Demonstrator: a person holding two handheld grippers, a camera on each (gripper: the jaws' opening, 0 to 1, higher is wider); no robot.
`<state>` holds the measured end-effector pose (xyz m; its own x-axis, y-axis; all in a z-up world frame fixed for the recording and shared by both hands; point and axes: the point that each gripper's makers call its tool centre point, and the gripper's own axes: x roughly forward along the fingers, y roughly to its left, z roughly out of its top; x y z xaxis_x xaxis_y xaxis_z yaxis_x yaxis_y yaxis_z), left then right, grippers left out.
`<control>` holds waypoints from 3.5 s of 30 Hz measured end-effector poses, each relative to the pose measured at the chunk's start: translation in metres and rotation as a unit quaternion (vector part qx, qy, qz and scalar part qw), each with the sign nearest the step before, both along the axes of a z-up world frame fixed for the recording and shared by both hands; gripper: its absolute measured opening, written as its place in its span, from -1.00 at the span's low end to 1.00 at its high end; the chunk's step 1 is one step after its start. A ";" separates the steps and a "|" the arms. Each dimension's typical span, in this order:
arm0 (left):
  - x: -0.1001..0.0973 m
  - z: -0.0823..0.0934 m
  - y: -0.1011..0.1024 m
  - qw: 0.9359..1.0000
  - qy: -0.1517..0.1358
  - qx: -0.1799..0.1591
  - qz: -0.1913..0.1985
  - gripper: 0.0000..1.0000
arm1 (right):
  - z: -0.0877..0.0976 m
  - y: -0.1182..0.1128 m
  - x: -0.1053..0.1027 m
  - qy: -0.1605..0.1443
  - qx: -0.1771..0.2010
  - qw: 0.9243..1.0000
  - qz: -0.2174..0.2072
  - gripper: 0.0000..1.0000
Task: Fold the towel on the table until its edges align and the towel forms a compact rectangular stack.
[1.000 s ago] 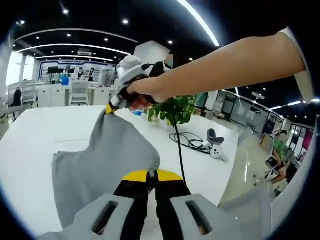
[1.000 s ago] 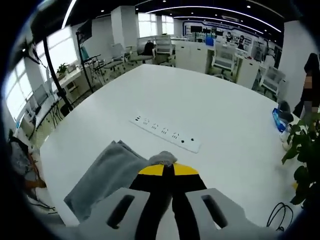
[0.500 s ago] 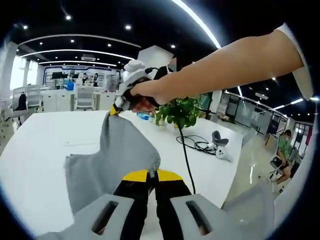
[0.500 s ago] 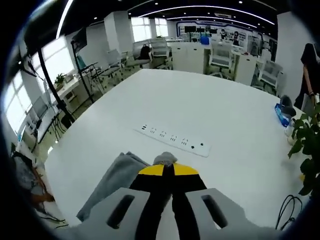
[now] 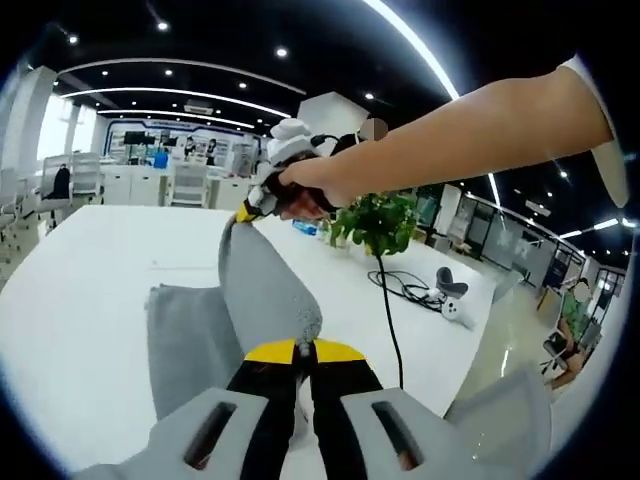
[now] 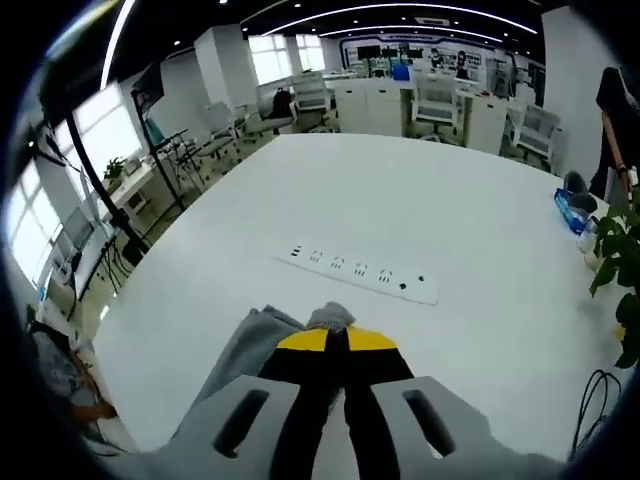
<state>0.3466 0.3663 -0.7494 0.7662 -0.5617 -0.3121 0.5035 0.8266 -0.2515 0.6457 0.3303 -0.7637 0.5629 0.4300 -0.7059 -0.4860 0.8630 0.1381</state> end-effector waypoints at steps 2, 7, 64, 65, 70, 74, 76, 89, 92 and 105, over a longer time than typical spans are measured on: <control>-0.001 -0.005 0.004 1.000 0.007 -0.005 0.008 -0.92 | -0.003 0.005 -0.003 0.001 0.001 1.000 0.003 -0.97; -0.005 -0.017 0.011 0.999 0.026 -0.011 0.022 -0.92 | -0.013 0.017 -0.010 0.004 0.000 1.000 0.016 -0.97; 0.000 -0.122 0.099 0.990 0.083 0.104 0.045 -0.92 | -0.093 0.128 0.005 -0.006 0.033 0.998 0.056 -0.92; 0.000 -0.123 0.099 0.990 0.086 0.104 0.047 -0.92 | -0.094 0.129 0.005 -0.005 0.033 0.998 0.056 -0.92; -0.004 -0.134 0.102 0.989 0.096 0.106 0.048 -0.91 | -0.096 0.133 0.004 -0.012 0.035 0.997 0.070 -0.89; -0.006 -0.137 0.104 0.988 0.109 0.096 0.052 -0.92 | -0.095 0.135 -0.001 -0.010 0.049 0.996 0.069 -0.88; -0.006 -0.136 0.103 0.988 0.111 0.097 0.050 -0.92 | -0.095 0.136 -0.001 -0.012 0.047 0.996 0.071 -0.87; -0.007 -0.141 0.109 0.985 0.129 0.101 0.053 -0.88 | -0.077 0.143 0.001 -0.030 0.069 0.993 0.091 -0.82; -0.010 -0.145 0.116 0.983 0.138 0.106 0.062 -0.87 | -0.072 0.133 -0.001 -0.030 0.070 0.993 0.086 -0.81; -0.014 -0.144 0.152 0.970 0.161 0.153 0.103 -0.91 | -0.063 0.110 -0.004 -0.046 0.066 0.993 0.082 -0.79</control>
